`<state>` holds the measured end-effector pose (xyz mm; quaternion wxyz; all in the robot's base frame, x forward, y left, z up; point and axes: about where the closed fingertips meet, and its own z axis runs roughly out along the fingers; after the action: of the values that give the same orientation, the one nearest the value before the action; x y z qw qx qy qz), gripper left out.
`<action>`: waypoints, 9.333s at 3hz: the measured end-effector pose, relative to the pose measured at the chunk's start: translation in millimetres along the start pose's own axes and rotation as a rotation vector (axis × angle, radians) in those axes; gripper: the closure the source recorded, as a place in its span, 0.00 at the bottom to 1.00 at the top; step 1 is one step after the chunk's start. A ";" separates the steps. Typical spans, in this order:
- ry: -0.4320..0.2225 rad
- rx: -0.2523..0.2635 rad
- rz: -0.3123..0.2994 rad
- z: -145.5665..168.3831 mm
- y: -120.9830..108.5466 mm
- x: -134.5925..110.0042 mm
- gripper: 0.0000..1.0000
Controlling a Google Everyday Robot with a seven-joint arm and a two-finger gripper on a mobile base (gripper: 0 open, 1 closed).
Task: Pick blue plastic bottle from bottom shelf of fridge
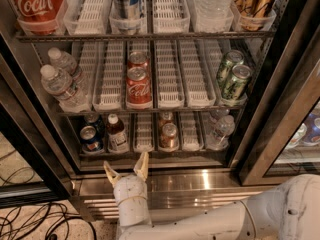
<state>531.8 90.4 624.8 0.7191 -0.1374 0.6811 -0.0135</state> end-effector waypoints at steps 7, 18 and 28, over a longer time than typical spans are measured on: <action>0.021 -0.110 0.083 47.0 17.8 -1.9 0.28; 0.053 -0.130 0.089 110.9 23.1 8.6 1.00; -0.221 -0.026 0.030 75.8 10.5 -34.2 1.00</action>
Offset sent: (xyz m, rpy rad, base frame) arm 0.0116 0.0095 -0.0049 0.0575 0.0613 0.0652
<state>602.2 121.1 658.5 0.7880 -0.1374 0.5998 0.0213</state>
